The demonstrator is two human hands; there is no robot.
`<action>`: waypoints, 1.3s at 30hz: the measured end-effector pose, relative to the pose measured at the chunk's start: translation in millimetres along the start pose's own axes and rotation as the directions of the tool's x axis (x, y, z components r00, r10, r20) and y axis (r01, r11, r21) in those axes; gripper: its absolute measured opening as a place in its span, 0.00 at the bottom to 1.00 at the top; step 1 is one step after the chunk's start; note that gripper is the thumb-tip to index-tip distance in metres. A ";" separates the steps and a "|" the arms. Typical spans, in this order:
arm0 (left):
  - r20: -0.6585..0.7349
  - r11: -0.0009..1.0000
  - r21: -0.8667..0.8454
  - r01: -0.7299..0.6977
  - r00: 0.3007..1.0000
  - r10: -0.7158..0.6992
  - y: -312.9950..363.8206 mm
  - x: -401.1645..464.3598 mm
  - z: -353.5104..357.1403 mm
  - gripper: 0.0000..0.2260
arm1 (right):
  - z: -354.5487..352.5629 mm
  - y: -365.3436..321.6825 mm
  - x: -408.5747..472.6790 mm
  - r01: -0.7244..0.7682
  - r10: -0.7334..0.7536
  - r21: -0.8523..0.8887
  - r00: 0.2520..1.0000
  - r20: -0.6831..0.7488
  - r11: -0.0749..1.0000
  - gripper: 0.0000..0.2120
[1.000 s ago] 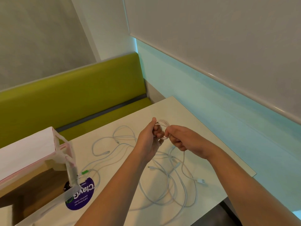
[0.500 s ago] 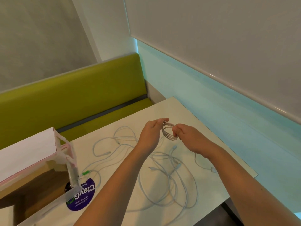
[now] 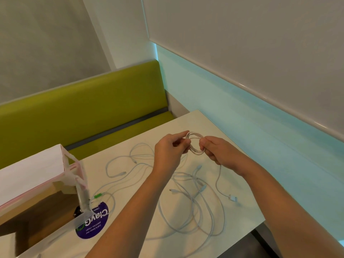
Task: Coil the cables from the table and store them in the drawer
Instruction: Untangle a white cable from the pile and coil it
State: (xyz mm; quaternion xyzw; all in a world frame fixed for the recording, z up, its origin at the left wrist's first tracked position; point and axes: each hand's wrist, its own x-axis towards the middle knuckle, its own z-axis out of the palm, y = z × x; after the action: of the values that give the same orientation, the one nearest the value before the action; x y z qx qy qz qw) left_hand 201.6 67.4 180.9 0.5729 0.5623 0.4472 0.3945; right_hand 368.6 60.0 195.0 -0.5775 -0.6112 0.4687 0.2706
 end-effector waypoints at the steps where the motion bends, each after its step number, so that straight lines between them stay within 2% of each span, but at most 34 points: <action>1: -0.029 0.999 -0.036 0.014 0.999 -0.015 -1.0 -0.4 1.7 0.12 | 0.1 -1.2 -0.3 0.003 -0.003 -0.002 1.000 0.003 1.000 0.17; 5: -0.087 0.955 -0.279 0.106 0.987 -0.135 0.8 -4.2 4.9 0.11 | 0.9 -6.0 -0.3 0.012 -0.012 -0.001 1.000 0.001 1.000 0.17; 8: -0.086 0.932 -0.333 0.146 0.979 -0.184 6.1 -3.8 1.7 0.09 | 1.4 -8.7 -0.4 0.015 -0.015 0.003 1.000 0.015 1.000 0.17; 15: 0.005 0.940 -0.308 0.147 0.988 -0.153 6.1 -1.3 -10.0 0.11 | 5.2 -6.6 -3.4 -0.016 0.009 0.124 0.998 0.058 0.992 0.15; 19: 0.011 0.999 -0.037 0.011 1.000 -0.010 -2.0 1.7 -12.1 0.10 | 2.0 -4.9 -5.6 -0.013 0.000 0.173 0.997 0.074 0.985 0.15; 21: 0.035 1.000 0.025 -0.015 0.999 0.014 -4.9 4.4 -11.2 0.12 | 2.9 -5.5 -7.8 0.001 -0.022 0.216 0.995 0.094 0.976 0.15; 24: 0.211 0.997 -0.067 0.031 0.977 -0.017 -5.3 6.2 -10.5 0.15 | 3.1 -8.2 -10.5 0.013 -0.051 0.295 0.992 0.118 0.955 0.15; 27: 0.345 0.952 -0.273 0.140 0.938 -0.039 -4.3 1.7 -9.8 0.09 | 1.8 -8.7 -10.6 0.012 -0.049 0.311 0.992 0.112 0.950 0.14; 30: 0.380 0.910 -0.352 0.219 0.922 -0.075 -4.4 0.7 -12.5 0.08 | -1.1 -7.0 -9.8 0.004 -0.038 0.320 0.994 0.100 0.947 0.14; 32: 0.419 0.902 -0.356 0.245 0.904 -0.080 -6.0 1.7 -16.1 0.11 | -3.0 -5.5 -9.7 -0.009 -0.025 0.328 0.995 0.099 0.945 0.14; 35: 0.447 0.913 -0.324 0.249 0.891 -0.084 -7.8 3.3 -22.2 0.10 | -4.1 -4.1 -8.7 -0.020 -0.009 0.322 0.996 0.088 0.946 0.15; 39: 0.350 0.935 -0.254 0.249 0.924 -0.152 -8.9 6.3 -23.6 0.06 | -1.7 -5.5 -6.6 -0.021 0.000 0.272 0.997 0.077 0.962 0.15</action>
State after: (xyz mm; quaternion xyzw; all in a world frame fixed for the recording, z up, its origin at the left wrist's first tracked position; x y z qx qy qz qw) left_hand 176.2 73.0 179.6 0.5124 0.4730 0.3819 0.6065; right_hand 368.8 54.7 202.0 -0.5197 -0.5477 0.5715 0.3214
